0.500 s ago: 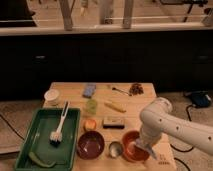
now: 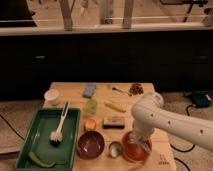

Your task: Wipe red bowl with towel

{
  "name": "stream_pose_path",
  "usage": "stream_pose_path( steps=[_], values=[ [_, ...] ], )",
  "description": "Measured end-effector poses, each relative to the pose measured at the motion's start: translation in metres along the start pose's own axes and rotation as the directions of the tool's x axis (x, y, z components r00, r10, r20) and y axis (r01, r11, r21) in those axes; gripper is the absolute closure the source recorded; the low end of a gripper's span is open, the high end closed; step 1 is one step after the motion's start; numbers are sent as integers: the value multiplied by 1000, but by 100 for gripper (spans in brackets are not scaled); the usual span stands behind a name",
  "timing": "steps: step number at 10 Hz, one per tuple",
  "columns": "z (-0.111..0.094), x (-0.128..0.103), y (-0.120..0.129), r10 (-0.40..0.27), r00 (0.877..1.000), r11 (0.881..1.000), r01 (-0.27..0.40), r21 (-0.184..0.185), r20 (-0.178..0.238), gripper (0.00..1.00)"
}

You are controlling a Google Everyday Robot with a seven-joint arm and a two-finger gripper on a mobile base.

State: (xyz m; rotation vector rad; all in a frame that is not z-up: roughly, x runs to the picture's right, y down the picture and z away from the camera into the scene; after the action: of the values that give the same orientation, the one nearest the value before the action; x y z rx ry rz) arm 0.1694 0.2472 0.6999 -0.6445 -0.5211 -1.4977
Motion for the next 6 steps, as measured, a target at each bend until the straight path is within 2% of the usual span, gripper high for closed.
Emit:
stream_pose_path(
  steps=[3,5,6],
  values=[
    [4,-14,-14,-72,997,997,72,3,13,100],
    [10,-27,-15,-94,995,996,94,7,28,100],
    [16,-41,-10,-102,994,995,102,4,46,100]
  ],
)
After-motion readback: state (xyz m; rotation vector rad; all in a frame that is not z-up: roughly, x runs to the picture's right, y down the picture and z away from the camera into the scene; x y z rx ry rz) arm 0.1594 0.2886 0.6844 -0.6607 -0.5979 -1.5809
